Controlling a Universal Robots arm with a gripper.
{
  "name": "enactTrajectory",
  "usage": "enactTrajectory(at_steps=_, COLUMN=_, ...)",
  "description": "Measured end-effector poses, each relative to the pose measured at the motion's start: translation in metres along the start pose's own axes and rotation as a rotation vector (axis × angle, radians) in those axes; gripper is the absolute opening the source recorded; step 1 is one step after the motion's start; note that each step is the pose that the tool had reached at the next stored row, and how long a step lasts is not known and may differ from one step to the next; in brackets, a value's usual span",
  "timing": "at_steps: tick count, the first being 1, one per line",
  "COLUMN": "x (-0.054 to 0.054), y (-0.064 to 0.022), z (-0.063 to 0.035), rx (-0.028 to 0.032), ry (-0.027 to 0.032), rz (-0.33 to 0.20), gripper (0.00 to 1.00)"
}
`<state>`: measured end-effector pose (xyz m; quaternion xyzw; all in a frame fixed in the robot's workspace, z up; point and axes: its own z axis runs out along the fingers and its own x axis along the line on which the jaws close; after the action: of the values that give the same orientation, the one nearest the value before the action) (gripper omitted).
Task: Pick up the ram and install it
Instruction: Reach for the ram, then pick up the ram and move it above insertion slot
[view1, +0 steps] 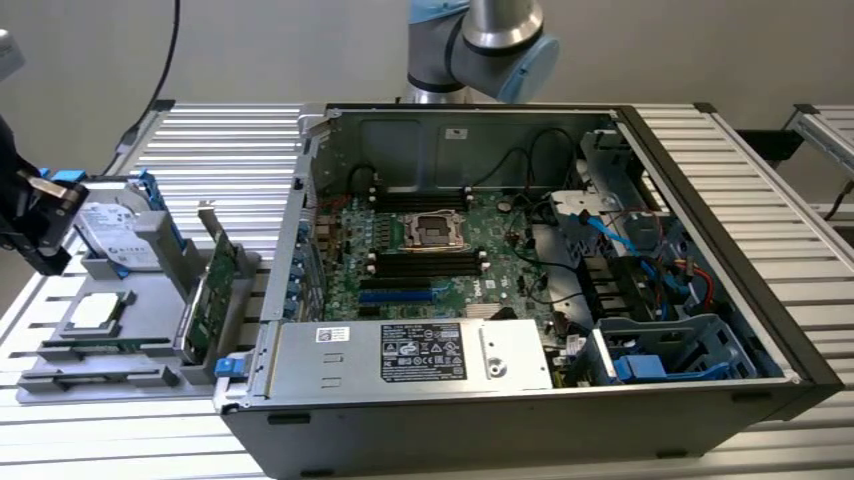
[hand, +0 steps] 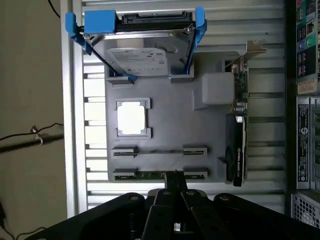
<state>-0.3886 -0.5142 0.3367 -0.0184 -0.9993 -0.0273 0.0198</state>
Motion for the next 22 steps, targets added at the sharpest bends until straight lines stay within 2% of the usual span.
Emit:
enactTrajectory(at_steps=10, x=0.005, y=-0.0082, z=0.0059, rx=-0.0002, ry=0.0034, rz=-0.056, gripper=0.11)
enactTrajectory(at_steps=13, x=0.006, y=-0.0115, z=0.0062, rx=-0.0011, ry=0.0036, rz=-0.059, gripper=0.11)
enactTrajectory(at_steps=22, x=0.006, y=-0.0117, z=0.0062, rx=-0.0023, ry=0.0035, rz=-0.059, gripper=0.11)
